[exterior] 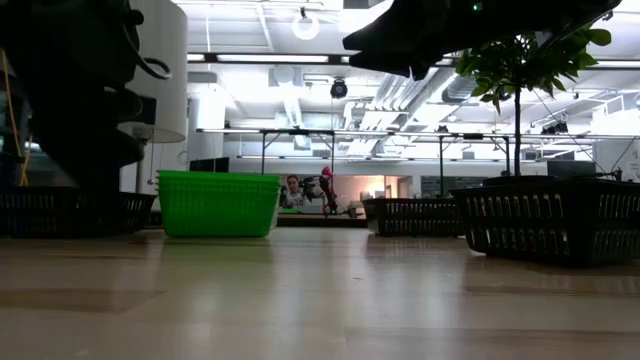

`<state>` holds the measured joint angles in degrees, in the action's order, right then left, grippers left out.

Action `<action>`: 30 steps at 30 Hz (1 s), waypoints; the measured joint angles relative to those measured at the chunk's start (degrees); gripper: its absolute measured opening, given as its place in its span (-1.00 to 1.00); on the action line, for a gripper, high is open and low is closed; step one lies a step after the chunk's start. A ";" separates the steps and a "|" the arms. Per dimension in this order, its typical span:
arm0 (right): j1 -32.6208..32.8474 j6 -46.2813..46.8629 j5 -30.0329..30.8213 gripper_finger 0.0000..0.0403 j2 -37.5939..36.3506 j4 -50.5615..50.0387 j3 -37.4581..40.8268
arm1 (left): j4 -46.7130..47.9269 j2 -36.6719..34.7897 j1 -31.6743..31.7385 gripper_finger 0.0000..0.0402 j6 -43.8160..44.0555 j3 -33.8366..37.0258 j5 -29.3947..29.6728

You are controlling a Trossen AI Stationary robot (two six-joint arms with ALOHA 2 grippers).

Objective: Stack baskets by color
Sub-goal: Stack the left black bin on the top-right black bin

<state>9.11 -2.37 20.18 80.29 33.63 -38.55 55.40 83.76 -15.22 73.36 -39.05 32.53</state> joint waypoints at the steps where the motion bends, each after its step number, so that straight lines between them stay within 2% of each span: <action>1: 0.02 0.00 -0.01 0.22 0.00 -0.01 0.01 | 0.00 0.24 0.00 0.12 -0.02 0.00 -0.20; 7: 0.02 0.00 -0.02 0.22 0.00 0.00 0.01 | 0.01 1.10 0.00 0.01 -0.02 0.00 -0.38; 12: 0.01 -0.02 0.00 0.22 0.00 0.00 0.00 | 0.07 1.12 0.00 -0.18 -0.24 0.00 0.03; 17: 0.02 -0.02 0.00 0.22 0.00 0.02 0.01 | 1.47 0.99 -0.19 -0.47 -3.03 0.00 -2.55; 24: 0.00 -0.07 -0.01 0.22 0.00 0.00 0.00 | 8.10 -2.95 -2.89 -0.95 -0.46 -0.03 -4.45; 30: 0.01 -0.07 0.00 0.22 0.00 0.00 0.01 | 16.44 -8.00 -6.32 -0.97 4.27 -2.51 -4.74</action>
<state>9.12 -2.44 20.18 80.29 33.63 -38.54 71.84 75.76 -21.55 77.64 -41.56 27.79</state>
